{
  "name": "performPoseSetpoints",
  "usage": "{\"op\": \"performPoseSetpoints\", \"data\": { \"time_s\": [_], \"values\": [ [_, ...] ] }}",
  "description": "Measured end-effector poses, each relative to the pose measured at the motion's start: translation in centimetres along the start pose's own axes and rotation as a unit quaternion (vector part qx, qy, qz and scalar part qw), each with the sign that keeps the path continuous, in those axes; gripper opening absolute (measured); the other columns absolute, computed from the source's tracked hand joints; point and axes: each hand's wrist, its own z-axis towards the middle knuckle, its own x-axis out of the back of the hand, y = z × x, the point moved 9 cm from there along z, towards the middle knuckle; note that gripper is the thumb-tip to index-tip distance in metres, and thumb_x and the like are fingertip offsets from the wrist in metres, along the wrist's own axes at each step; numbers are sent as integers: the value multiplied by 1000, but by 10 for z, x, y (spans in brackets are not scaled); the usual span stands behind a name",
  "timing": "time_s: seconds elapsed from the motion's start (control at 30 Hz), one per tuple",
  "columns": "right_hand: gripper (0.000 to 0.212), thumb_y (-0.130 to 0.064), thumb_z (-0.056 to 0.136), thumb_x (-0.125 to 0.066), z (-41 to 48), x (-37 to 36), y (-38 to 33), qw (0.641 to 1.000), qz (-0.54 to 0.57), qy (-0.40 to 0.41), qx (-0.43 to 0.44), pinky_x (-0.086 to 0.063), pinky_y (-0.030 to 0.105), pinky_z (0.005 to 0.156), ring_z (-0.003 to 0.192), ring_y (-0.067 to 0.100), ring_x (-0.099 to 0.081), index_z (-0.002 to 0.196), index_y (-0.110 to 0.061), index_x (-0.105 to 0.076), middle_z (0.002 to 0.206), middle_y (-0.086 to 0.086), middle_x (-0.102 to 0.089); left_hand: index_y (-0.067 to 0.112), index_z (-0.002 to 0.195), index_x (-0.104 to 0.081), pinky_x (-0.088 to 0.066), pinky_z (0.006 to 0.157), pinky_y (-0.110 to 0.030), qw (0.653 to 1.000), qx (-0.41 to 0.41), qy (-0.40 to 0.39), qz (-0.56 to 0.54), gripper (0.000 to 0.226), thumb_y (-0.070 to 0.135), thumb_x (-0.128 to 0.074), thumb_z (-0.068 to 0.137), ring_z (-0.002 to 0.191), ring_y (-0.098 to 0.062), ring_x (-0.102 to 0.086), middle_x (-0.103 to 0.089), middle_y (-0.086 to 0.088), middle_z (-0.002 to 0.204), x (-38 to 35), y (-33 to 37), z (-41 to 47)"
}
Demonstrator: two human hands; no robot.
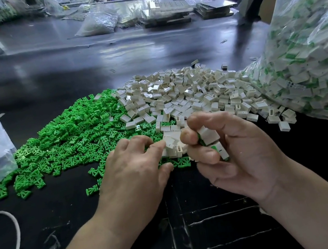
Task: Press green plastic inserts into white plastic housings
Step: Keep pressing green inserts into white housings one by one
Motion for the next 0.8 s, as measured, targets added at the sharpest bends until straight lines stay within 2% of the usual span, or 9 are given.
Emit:
{"op": "performPoseSetpoints", "data": {
  "time_s": [0.1, 0.23, 0.3, 0.37, 0.47, 0.57, 0.67, 0.8],
  "values": [
    [15, -24, 79, -72, -1, 14, 0, 997, -30, 70, -5, -38, 15, 30, 48, 8, -55, 72, -16, -61, 75, 4, -61, 20, 107, -72, -44, 82, -43, 999, -9, 47, -3, 28, 37, -69, 84, 97, -27, -56, -66, -2, 106, 5, 0, 0],
    [24, -28, 72, -79, -1, 25, 1, 991, -19, 130, -18, -36, 16, 30, 49, 10, -53, 73, -17, -57, 74, 4, -58, 23, 128, -61, -45, 87, -46, 999, -24, 43, -1, 45, 39, -66, 87, 108, -29, -55, -63, -2, 124, 0, 3, 1],
    [24, -31, 74, -79, -2, 26, 3, 990, -28, 137, -26, -34, 16, 30, 46, 9, -51, 67, -18, -60, 71, 3, -57, 27, 131, -59, -44, 86, -46, 998, -53, 42, 1, 43, 38, -61, 89, 108, -29, -55, -63, -1, 127, -2, 11, 1],
    [25, -32, 80, -76, -2, 26, 3, 989, -51, 137, -30, -32, 15, 29, 42, 7, -47, 69, -17, -59, 68, 2, -54, 29, 120, -66, -44, 80, -43, 995, -73, 60, -11, 33, 36, -55, 90, 101, -26, -57, -66, 3, 119, 0, 16, 1],
    [26, -30, 83, -69, -3, 29, 1, 983, -100, 151, -29, -27, 15, 29, 39, 6, -39, 85, -15, -49, 64, -1, -48, 25, 97, -73, -43, 75, -41, 993, -80, 83, -40, 18, 31, -57, 90, 90, -23, -57, -70, 6, 103, 5, 15, 2],
    [18, -26, 84, -68, -3, 32, 0, 976, -149, 157, -25, -25, 15, 30, 40, 6, -36, 83, -16, -53, 64, -1, -47, 22, 89, -72, -44, 74, -43, 993, -68, 80, -56, 12, 26, -62, 92, 87, -23, -57, -68, 5, 94, 4, 10, 3],
    [18, -22, 86, -70, -3, 33, -1, 966, -202, 162, -19, -24, 15, 33, 42, 8, -36, 71, -20, -62, 65, 1, -49, 21, 89, -71, -45, 76, -45, 994, -59, 72, -57, 4, 24, -68, 88, 87, -23, -57, -68, 5, 90, 4, 8, 3],
    [18, -21, 88, -72, -3, 34, -1, 943, -285, 171, -15, -26, 16, 35, 42, 10, -38, 71, -23, -68, 65, 1, -51, 25, 103, -70, -42, 76, -41, 995, -63, 63, -49, 16, 28, -65, 88, 92, -22, -58, -69, 8, 94, 5, 9, 4]
  ]
}}
